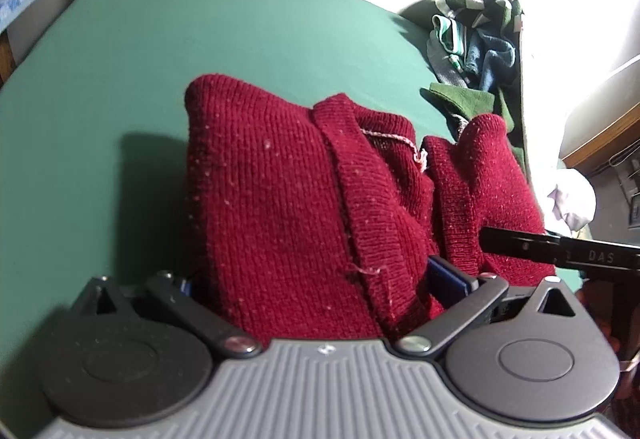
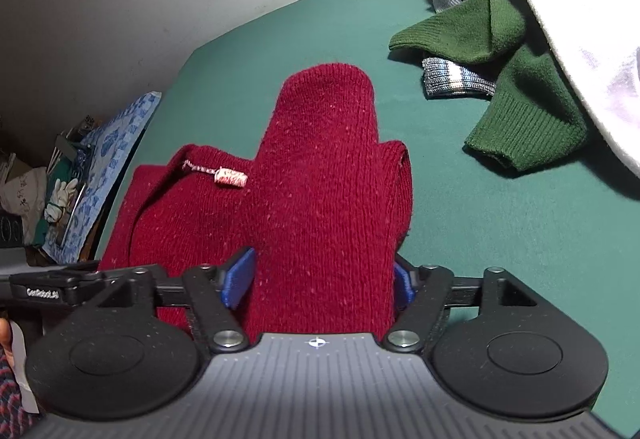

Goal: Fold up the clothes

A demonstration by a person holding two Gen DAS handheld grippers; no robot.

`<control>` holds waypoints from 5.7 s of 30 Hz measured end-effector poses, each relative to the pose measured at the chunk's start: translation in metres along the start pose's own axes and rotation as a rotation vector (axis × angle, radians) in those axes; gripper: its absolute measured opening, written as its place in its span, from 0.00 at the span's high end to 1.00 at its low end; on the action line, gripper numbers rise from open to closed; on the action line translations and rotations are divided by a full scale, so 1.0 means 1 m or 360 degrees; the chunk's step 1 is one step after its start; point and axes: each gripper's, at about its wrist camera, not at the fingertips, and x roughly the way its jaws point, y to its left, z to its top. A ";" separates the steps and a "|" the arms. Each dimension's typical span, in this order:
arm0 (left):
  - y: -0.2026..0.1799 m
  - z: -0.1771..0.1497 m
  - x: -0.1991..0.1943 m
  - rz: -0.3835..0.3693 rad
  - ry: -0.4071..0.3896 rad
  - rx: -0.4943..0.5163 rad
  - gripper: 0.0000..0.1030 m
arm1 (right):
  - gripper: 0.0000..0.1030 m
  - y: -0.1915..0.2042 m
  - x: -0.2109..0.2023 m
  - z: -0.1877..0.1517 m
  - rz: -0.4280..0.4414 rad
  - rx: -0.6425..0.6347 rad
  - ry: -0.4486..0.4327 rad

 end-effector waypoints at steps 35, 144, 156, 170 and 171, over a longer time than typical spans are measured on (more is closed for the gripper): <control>-0.028 -0.003 0.010 0.0211 -0.0041 0.0157 0.01 | 0.30 0.023 0.012 -0.021 -0.0210 -0.0247 -0.0158; 0.120 0.244 0.053 0.0456 -0.0299 0.0341 0.14 | 0.37 0.089 0.174 0.186 -0.0089 -0.0068 -0.0430; 0.115 0.224 -0.018 0.0655 -0.0508 0.0586 0.05 | 0.37 0.097 0.092 0.182 -0.0328 -0.0382 -0.0847; 0.102 0.248 0.046 0.0581 -0.0528 0.0376 0.44 | 0.74 0.131 0.152 0.195 -0.0376 -0.0497 -0.0692; 0.105 0.248 0.049 0.0593 -0.0528 0.0369 0.44 | 0.74 0.130 0.155 0.196 -0.0380 -0.0496 -0.0685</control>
